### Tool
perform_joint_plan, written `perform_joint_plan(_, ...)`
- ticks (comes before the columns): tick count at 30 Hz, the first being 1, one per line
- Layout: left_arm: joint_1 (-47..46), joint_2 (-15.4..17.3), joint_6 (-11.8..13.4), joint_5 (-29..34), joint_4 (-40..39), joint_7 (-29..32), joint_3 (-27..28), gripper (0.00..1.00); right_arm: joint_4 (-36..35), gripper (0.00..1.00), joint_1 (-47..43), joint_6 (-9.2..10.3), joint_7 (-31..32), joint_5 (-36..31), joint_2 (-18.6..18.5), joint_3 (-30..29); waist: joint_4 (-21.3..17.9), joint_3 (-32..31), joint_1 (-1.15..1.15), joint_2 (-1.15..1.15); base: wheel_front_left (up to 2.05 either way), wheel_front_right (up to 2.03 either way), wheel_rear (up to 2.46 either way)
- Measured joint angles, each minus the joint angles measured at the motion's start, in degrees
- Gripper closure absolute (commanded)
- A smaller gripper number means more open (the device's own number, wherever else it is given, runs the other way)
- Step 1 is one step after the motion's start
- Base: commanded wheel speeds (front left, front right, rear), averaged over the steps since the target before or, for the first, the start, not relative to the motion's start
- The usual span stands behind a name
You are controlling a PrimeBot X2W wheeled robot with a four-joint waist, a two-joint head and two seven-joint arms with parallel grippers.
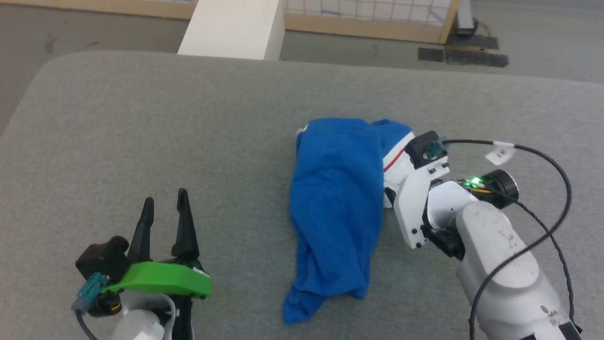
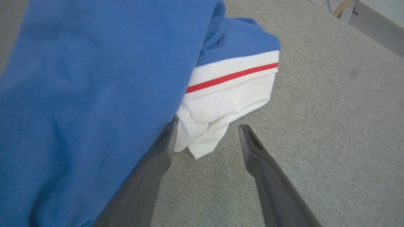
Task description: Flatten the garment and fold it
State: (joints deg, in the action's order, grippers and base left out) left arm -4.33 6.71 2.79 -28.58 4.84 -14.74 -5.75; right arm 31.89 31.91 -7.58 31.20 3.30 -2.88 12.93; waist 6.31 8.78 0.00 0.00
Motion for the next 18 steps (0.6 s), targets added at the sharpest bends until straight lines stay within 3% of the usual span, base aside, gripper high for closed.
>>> perform_joint_plan(8,-1.6,-2.1,-2.4,2.4,1.6,0.0,2.2,0.0,6.3,0.0,2.1,0.0,1.7,-5.4,0.1,2.4,3.7,3.7,0.0,0.0,0.0,0.0,0.0)
perform_joint_plan(9,-1.6,-2.3,-2.6,2.4,1.7,0.0,2.6,0.0,6.4,0.09,2.4,0.0,1.5,-5.6,0.1,2.1,3.9,4.0,0.0,0.0,0.0,0.0,0.0)
perform_joint_plan(10,-1.6,-2.5,-2.8,2.4,1.8,0.0,3.0,0.0,6.6,0.54,2.6,0.0,1.1,-5.8,0.1,1.9,4.2,4.4,0.0,0.0,0.0,0.0,0.0)
perform_joint_plan(11,-1.6,-2.6,-2.8,2.6,1.9,0.0,3.4,0.0,6.8,0.84,2.8,0.0,0.5,-5.8,0.1,1.7,4.3,4.7,0.0,0.0,0.0,0.0,0.0)
perform_joint_plan(12,-1.6,-2.7,-2.9,2.7,2.0,0.0,3.8,0.0,6.8,1.0,3.0,0.0,0.1,-5.7,0.1,1.7,4.3,4.9,0.0,0.0,0.0,0.0,0.0)
perform_joint_plan(18,-1.6,-3.0,-4.3,4.5,3.1,-0.1,4.5,0.0,6.6,1.0,3.0,-0.01,-6.1,-0.5,0.4,-3.7,2.8,4.7,0.01,0.0,0.0,0.0,0.0)
